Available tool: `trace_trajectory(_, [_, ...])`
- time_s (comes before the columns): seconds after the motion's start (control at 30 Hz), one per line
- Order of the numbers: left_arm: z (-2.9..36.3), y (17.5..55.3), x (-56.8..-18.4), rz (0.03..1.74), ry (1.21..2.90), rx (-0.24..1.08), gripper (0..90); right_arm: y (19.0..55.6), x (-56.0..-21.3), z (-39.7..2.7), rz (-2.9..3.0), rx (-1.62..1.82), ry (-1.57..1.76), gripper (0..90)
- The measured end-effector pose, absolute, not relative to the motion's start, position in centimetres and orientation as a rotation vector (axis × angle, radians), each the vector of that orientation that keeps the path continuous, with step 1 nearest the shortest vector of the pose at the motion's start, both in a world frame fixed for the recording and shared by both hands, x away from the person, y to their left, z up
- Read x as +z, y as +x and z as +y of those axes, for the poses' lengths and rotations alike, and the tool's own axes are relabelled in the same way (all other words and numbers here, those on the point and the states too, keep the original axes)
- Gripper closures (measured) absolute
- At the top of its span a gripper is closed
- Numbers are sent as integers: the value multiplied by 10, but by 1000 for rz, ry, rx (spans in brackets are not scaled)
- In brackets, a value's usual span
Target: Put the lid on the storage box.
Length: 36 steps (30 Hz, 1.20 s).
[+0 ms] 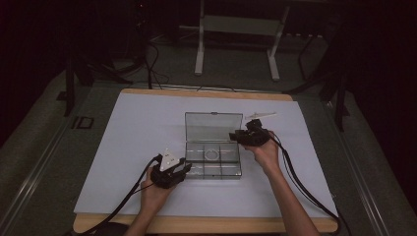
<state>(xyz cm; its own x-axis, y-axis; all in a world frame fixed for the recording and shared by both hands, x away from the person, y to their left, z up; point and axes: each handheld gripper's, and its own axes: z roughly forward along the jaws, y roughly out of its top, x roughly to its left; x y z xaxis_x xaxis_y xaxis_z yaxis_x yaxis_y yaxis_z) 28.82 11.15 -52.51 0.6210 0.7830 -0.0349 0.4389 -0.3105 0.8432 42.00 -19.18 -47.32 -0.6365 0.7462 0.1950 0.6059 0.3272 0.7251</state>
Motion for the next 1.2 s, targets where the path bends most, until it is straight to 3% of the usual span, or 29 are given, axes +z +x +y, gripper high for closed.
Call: trace_trajectory(1.2, [120,290,-514,1003,1932,420,611,392,-475,-190,2364,1162,1114,593])
